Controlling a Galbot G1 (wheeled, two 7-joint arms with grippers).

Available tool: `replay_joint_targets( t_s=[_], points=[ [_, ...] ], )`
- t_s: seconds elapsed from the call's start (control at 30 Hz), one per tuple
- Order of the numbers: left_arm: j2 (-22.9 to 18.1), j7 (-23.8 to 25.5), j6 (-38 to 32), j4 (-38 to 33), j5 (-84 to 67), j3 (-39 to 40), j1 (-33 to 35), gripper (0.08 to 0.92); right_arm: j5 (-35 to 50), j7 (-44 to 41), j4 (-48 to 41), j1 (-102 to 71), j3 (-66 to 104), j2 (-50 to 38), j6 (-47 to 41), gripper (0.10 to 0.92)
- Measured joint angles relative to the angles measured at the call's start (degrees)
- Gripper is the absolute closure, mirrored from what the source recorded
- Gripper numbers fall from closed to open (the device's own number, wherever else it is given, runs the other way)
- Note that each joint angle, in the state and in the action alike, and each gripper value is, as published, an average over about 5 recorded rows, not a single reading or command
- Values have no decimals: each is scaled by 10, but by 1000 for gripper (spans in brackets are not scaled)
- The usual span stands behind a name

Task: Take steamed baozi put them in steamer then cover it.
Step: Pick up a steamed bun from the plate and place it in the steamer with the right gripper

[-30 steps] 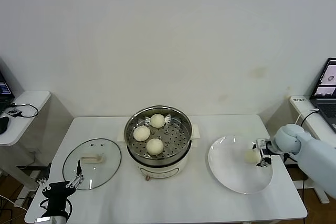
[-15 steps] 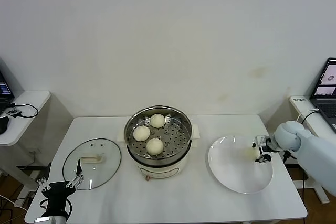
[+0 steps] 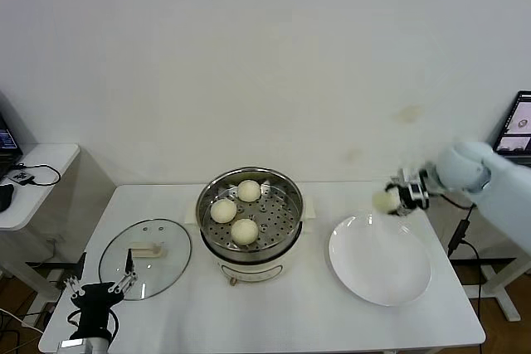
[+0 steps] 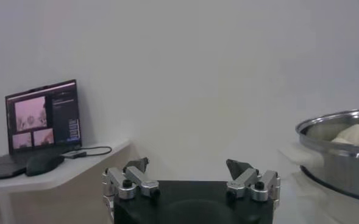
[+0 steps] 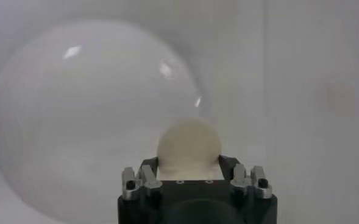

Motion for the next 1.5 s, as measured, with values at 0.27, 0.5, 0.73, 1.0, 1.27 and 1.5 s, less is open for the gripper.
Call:
replay_joint_targets(
  t_s=[0.27,0.5,0.73,1.0,1.27,1.5],
  points=[
    [-2,0,0,-5,0,-3,2,177,117,38,46,126,-90,69,-69,381],
    [-7,-1,0,-9,0,-12,8,177,192,88,53,158,-143,145,-125,375],
    [-10,-1,-1,-9,0,-18,8,177,224,131,35,151,-183,208,-160,372],
    [-10,-1,-1,-3,-1,-19,4,177,229,160,3,123,-203,256,-179,372],
    [-8,-1,-2,1,-2,-19,1,177,215,175,-27,92,-207,285,-188,372],
    [-8,-1,-2,3,-3,-20,1,177,206,184,-45,72,-206,297,-192,371]
  ],
)
